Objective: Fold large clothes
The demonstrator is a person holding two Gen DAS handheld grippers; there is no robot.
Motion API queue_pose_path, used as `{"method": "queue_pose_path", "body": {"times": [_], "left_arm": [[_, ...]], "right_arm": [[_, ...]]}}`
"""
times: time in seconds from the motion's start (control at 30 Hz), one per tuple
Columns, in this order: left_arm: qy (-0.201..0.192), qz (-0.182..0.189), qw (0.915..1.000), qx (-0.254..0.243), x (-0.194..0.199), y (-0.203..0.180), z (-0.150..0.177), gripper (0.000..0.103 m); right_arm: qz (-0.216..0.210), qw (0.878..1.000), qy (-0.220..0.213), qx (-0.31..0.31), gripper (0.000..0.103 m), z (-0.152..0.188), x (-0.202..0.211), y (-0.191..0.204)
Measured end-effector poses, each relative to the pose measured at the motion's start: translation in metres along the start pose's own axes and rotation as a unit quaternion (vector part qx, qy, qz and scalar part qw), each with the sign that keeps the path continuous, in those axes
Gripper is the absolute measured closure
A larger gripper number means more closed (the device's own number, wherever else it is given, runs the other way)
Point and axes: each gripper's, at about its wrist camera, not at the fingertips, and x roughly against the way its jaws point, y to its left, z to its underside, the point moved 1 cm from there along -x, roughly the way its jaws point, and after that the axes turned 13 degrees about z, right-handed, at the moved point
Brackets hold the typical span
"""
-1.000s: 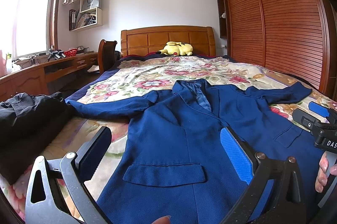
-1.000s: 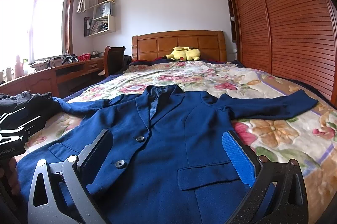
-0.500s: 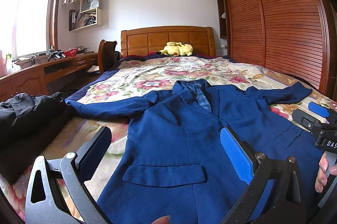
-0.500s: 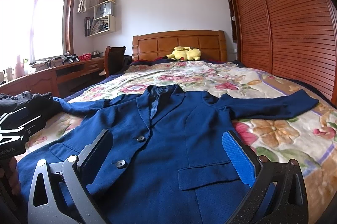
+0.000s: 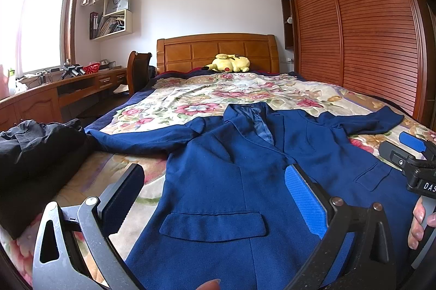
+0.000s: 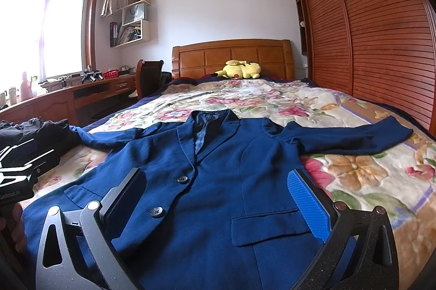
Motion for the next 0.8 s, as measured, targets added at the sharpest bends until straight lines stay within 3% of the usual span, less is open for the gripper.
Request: {"method": "queue_pose_path", "body": {"times": [0.8], "left_arm": [[0.005, 0.002, 1.0000, 0.001, -0.0011, 0.0018, 0.0013, 0.000]], "right_arm": [[-0.004, 1.000, 0.004, 0.002, 0.000, 0.0014, -0.0009, 0.0033]]}}
